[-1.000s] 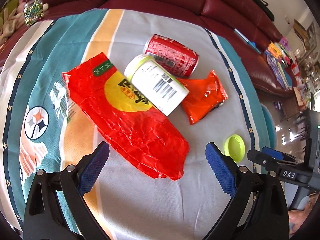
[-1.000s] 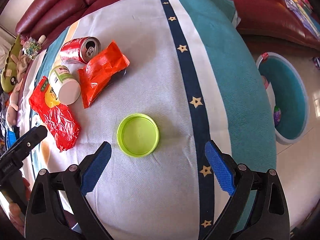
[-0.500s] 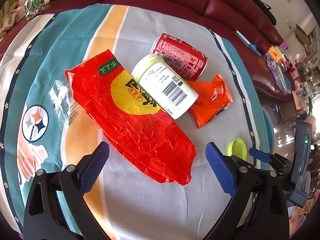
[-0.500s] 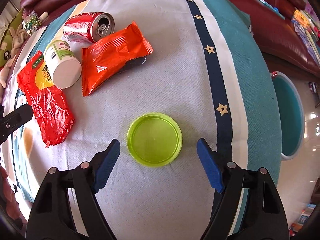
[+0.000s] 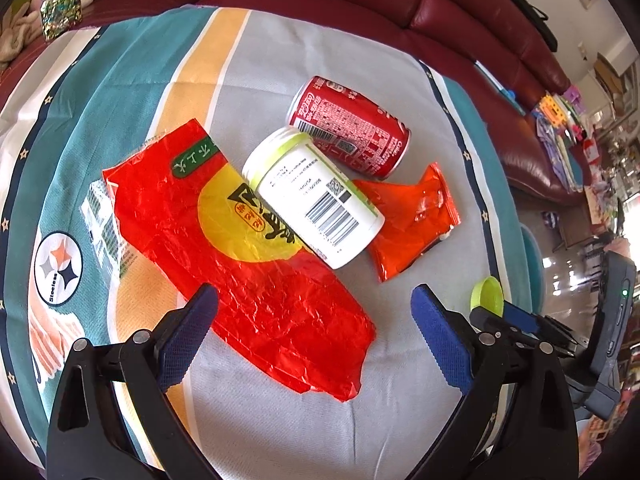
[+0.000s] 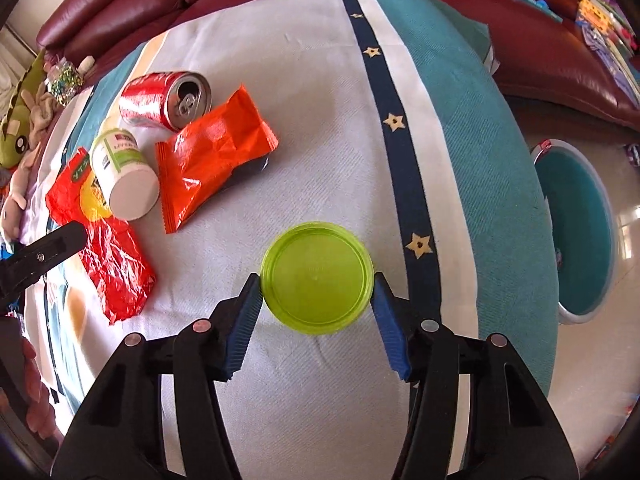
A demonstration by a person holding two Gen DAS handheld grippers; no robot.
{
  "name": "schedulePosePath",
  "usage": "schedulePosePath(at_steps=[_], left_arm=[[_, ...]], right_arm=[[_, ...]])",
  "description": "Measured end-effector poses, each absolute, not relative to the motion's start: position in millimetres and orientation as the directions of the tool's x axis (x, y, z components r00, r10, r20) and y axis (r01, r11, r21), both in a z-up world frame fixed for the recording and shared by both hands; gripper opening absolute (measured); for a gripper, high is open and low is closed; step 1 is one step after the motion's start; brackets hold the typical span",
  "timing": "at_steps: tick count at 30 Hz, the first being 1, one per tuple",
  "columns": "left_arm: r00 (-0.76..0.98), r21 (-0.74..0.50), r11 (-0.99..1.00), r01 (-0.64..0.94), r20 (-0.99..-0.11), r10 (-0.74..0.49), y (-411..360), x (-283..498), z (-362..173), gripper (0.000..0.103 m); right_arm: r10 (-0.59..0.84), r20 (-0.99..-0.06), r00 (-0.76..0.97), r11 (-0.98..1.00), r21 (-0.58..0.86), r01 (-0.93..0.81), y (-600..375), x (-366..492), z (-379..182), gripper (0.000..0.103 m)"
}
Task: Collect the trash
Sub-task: 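Grasp the white plastic container with the left tool, then carry the white container and green lid over the teal bucket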
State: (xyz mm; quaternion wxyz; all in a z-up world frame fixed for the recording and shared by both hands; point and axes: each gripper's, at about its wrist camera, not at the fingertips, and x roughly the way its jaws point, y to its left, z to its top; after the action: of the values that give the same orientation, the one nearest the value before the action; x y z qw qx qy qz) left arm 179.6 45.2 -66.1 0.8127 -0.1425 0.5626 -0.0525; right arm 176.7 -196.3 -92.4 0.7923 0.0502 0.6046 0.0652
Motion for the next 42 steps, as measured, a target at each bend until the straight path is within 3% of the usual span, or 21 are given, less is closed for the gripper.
schedulePosePath(at_steps=[6,11,27,31,42], left_arm=[[0.386,-0.308,0.944,-0.116,-0.89,-0.243,39,210,-57,0.096],[0.368,-0.299,0.941,-0.162,-0.903,-0.223,33,231,-64,0.073],[0.297,-0.191,0.95,-0.246,-0.948,-0.114,21,259,-103,0.073],[0.329,-0.158,0.965,-0.211,-0.941,-0.082,17,253,-101,0.056],[0.431,-0.119,0.988,-0.097,-0.9,-0.066,5,210,-64,0.052]], right_arm=[[0.216,-0.939,0.268,0.976,0.218,-0.023,-211,187,-87,0.053],[0.246,-0.928,0.28,0.968,0.249,-0.026,-223,191,-84,0.053],[0.318,-0.912,0.258,0.943,0.332,0.013,-260,201,-100,0.053],[0.33,-0.908,0.259,0.938,0.347,0.023,-267,200,-102,0.053],[0.351,-0.892,0.286,0.928,0.372,0.022,-277,192,-92,0.053]])
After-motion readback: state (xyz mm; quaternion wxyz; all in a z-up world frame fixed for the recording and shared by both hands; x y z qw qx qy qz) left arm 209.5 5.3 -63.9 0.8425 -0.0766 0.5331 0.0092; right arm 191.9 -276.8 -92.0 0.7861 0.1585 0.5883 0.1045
